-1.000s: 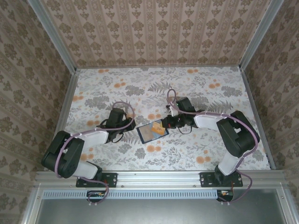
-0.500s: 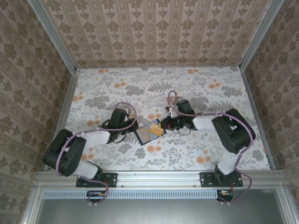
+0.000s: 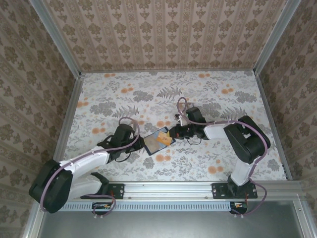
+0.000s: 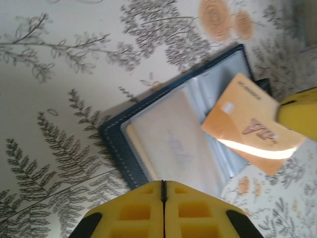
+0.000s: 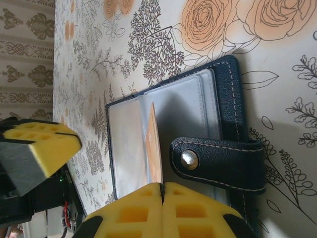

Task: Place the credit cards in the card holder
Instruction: Rotate the card holder at the center of the table.

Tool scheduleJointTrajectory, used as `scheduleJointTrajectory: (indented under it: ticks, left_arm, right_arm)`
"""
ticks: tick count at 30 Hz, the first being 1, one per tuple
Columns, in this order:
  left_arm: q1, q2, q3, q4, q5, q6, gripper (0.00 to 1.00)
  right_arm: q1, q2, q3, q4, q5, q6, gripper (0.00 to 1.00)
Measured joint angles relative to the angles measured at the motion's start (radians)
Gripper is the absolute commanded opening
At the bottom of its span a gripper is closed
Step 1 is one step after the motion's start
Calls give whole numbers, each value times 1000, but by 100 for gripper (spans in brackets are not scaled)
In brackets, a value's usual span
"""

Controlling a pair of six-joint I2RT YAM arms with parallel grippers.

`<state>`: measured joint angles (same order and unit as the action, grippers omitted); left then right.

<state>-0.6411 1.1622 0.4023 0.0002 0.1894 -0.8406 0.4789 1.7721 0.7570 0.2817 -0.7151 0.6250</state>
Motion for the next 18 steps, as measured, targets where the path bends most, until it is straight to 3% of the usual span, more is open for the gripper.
scheduleJointTrajectory:
  ticks: [5, 18]
  left_arm:
    - [-8, 147, 19, 13, 5, -2, 6]
    - [-19, 243, 96, 32, -18, 3, 0]
  right_arm:
    - [2, -2, -6, 5, 1, 5, 0]
    - [35, -14, -46, 156, 80, 72, 4]
